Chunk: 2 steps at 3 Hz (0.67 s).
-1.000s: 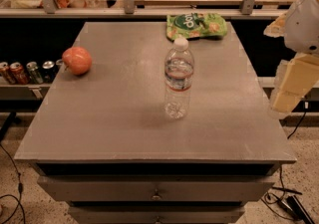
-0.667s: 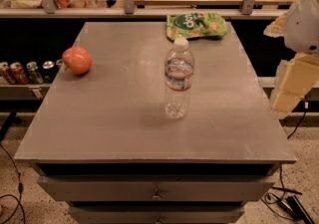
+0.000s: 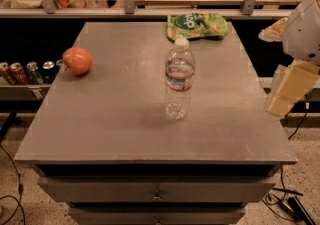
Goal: Move water bottle near green rice chip bag
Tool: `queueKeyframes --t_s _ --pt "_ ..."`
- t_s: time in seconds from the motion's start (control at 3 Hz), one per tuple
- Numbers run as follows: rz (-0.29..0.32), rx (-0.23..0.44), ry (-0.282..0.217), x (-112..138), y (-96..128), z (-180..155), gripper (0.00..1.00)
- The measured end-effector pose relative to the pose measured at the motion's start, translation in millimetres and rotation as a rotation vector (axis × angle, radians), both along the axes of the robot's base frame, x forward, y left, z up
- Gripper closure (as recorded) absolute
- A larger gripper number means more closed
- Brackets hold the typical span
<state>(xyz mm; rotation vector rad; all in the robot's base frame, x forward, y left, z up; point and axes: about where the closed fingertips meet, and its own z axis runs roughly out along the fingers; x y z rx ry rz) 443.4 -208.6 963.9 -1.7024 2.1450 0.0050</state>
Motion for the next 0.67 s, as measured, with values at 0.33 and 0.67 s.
queueKeyframes --t_s 0.33,0.67 --pt "0.028 0.084 0.001 4.9 6.6 -14.3 0.0" --pt "0.052 0.2 0.017 11.2 12.3 -33.0 0.0"
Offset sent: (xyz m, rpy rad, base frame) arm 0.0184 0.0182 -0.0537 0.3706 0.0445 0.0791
